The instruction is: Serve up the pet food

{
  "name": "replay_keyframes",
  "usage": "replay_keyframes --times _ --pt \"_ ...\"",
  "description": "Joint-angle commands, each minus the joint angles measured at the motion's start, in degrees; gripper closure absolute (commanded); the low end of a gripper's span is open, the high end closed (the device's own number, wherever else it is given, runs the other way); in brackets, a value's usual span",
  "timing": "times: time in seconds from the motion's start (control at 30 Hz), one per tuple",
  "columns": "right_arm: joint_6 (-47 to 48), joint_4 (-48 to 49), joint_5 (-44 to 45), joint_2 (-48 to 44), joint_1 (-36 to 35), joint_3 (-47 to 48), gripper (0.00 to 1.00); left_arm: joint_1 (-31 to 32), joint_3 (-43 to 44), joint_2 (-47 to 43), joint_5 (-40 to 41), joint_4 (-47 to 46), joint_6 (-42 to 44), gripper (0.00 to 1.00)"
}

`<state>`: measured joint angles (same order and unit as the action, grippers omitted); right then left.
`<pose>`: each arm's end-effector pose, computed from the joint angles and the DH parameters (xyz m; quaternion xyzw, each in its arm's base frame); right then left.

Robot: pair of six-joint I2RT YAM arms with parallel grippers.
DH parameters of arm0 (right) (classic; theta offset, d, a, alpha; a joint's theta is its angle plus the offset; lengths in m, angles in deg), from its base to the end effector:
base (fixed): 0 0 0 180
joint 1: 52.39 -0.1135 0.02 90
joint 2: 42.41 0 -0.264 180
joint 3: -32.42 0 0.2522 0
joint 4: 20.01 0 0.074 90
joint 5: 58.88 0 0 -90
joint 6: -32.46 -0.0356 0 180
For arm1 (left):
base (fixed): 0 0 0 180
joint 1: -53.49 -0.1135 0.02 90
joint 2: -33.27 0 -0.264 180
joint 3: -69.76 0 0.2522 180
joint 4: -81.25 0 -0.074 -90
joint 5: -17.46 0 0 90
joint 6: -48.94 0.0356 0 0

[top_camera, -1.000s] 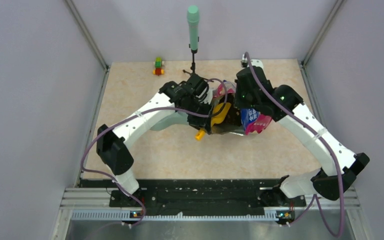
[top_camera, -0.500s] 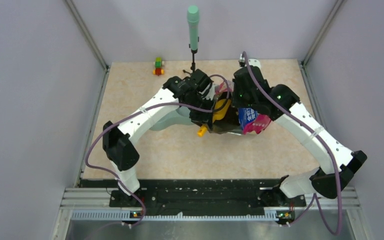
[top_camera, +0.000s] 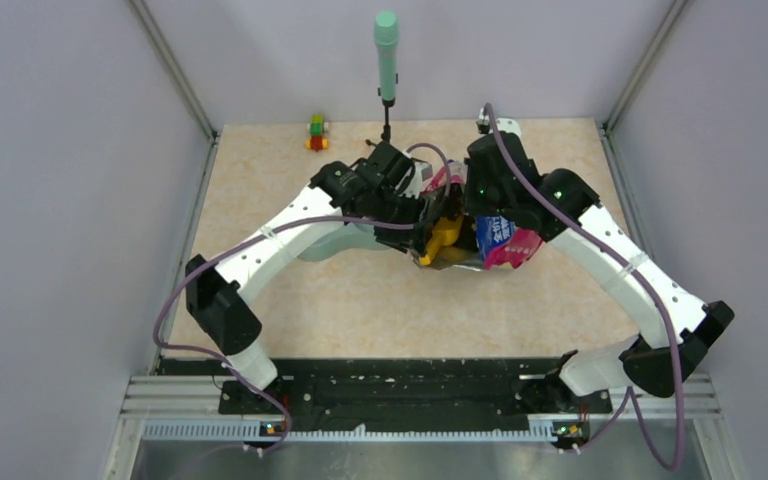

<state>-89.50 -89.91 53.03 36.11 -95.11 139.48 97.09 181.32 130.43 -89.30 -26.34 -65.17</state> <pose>0.2069 0.1730 0.4220 -0.0060 0.8981 0.1076 0.4265 0.2496 -0.2519 0.3465 0.2006 0.9305 -0.2682 0.1483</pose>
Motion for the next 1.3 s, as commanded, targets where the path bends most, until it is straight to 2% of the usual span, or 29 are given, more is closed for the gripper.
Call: replay_keyframes --times 0.0,0.23,0.33,0.43,0.53,0.63,0.77,0.9,1.27 --pt "0.0 2.5 -1.8 -1.1 -1.0 0.9 1.00 0.7 -0.1 -3.8 1.7 -2.8 -0.1 0.54" --pt "0.0 2.4 -1.9 -2.5 -1.0 0.0 1.00 2.9 -0.9 -9.8 8.8 -4.6 0.5 0.53" --pt "0.0 2.4 -2.2 -3.0 -1.0 -0.6 1.00 5.3 -4.5 -13.3 12.5 -11.3 -2.2 0.56" --pt "0.0 2.4 -2.6 -3.3 -1.0 -0.9 1.00 8.0 -8.5 -14.5 15.2 -18.5 -8.5 0.60" --pt "-0.2 2.4 -2.5 -4.0 -0.9 -1.3 1.00 8.4 -14.6 -15.1 13.2 -26.9 -15.0 0.63" --pt "-0.5 2.4 -2.4 -4.8 -1.0 -2.1 1.00 8.6 -17.1 -14.2 13.9 -29.4 -19.1 0.64" --pt "-1.0 2.6 -2.8 -5.6 -1.0 -3.3 1.00 9.0 -21.5 -15.6 20.9 -33.6 -20.2 0.62" --pt "-1.1 2.3 -2.9 -5.8 -1.0 -3.3 1.00 9.0 -21.7 -14.6 22.2 -33.9 -19.6 0.57" --pt "-1.3 2.8 -3.3 -5.9 -1.0 -3.3 1.00 9.1 -23.3 -9.4 19.8 -32.1 -21.8 0.52"
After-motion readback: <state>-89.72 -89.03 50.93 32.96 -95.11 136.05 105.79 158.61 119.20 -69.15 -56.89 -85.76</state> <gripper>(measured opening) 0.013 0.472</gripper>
